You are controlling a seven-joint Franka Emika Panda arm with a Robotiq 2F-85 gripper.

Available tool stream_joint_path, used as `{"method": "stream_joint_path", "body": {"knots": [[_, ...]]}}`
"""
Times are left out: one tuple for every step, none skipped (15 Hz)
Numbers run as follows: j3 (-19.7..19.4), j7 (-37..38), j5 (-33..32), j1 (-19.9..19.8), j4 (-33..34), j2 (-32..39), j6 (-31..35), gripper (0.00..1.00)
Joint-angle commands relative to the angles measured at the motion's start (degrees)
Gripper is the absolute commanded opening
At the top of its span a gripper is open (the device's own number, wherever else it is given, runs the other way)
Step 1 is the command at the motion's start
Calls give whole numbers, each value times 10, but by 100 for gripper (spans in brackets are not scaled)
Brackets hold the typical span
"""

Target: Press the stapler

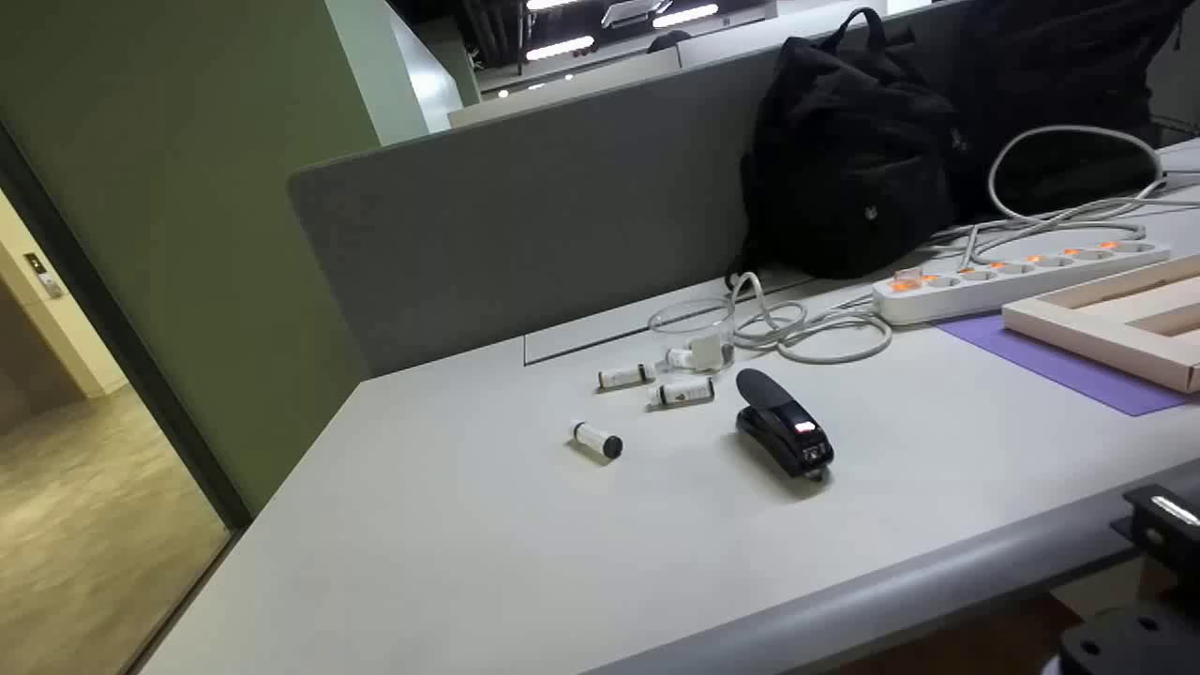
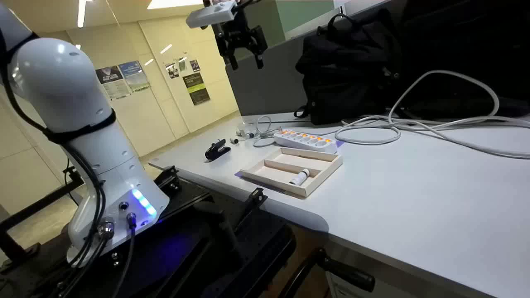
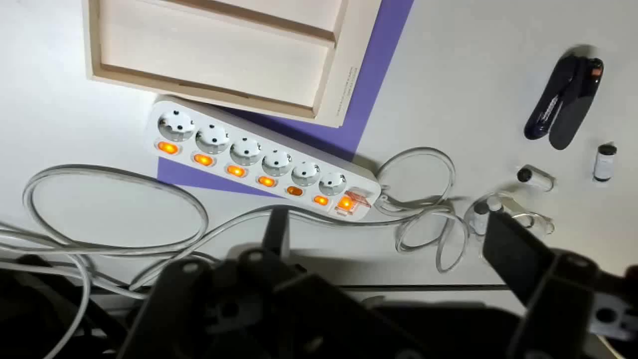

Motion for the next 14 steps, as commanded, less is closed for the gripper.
{"method": "stream_joint_path", "body": {"knots": [[18,-8,11,-18,1,3,-2,100],[18,-8,11,-18,1,3,-2,100],[18,-8,11,-18,1,3,-2,100],[18,-8,11,-18,1,3,-2,100],[18,-8,11,-18,1,3,-2,100],[18,-8,11,-18,1,3,-2,100],[18,-8,11,-18,1,3,-2,100],[18,-8,11,-18,1,3,-2,100],[18,-8,11,-18,1,3,-2,100],[34,2,19,-5,-6,8,15,100],[58,15,25,7,-16,11,29,100],[79,24,31,18,-26,11,41,100],[103,31,39,32,-36,15,54,100],[131,41,43,47,-49,14,66,100]]}}
